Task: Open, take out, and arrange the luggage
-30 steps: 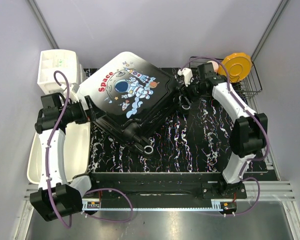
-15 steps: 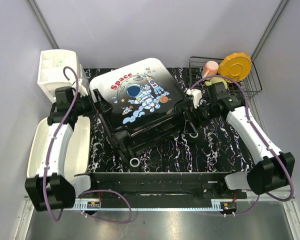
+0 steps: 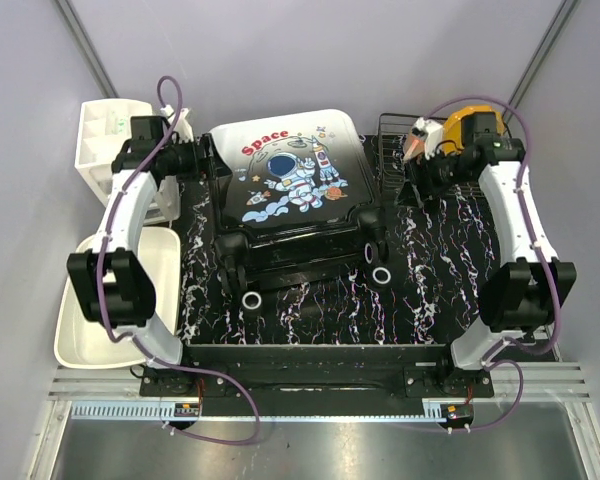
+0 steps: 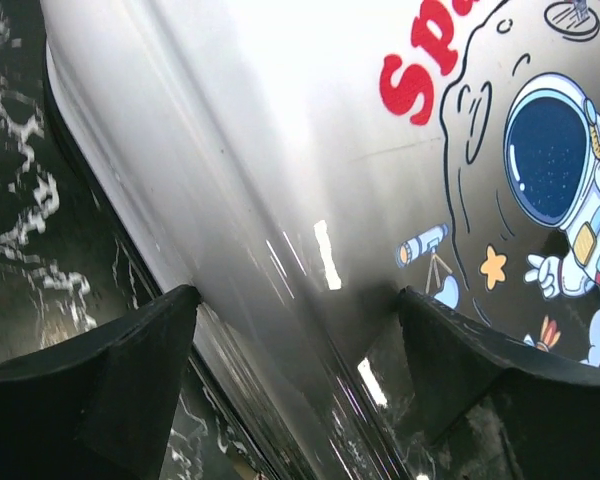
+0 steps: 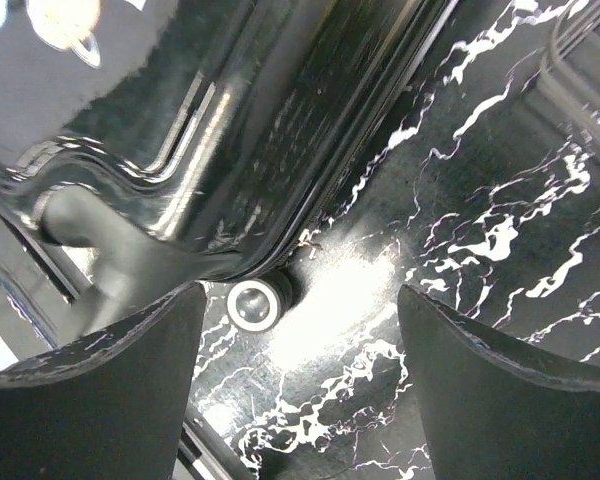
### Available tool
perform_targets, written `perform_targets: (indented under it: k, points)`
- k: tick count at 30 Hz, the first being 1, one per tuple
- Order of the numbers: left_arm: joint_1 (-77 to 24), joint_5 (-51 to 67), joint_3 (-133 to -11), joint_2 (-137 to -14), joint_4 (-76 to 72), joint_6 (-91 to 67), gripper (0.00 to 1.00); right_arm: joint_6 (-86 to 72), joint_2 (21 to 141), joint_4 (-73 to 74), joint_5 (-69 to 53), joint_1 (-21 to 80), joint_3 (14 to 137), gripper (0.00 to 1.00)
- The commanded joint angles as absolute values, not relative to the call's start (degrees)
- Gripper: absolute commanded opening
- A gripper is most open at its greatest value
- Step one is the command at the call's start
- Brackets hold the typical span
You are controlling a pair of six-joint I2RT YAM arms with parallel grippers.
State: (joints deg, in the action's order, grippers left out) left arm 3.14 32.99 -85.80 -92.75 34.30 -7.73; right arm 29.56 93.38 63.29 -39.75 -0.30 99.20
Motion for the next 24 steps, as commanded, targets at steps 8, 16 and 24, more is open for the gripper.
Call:
perform_targets:
  k: [8, 16, 24]
  points:
    - [0.26, 36.66, -110.58, -97.41, 58.26, 8.51, 0.99, 38.23, 93.61, 56.52, -41.22, 6.67, 85.53, 0.84]
    - [0.26, 30.07, -88.18, -74.29, 65.38, 13.18, 0.99, 34.11, 88.43, 49.75, -42.1, 20.37, 75.59, 0.86]
    - [0.26, 23.29, -71.56, -66.35, 65.22, 15.46, 0.99, 26.12, 83.68, 45.18, -46.4, 26.63, 72.34, 0.89]
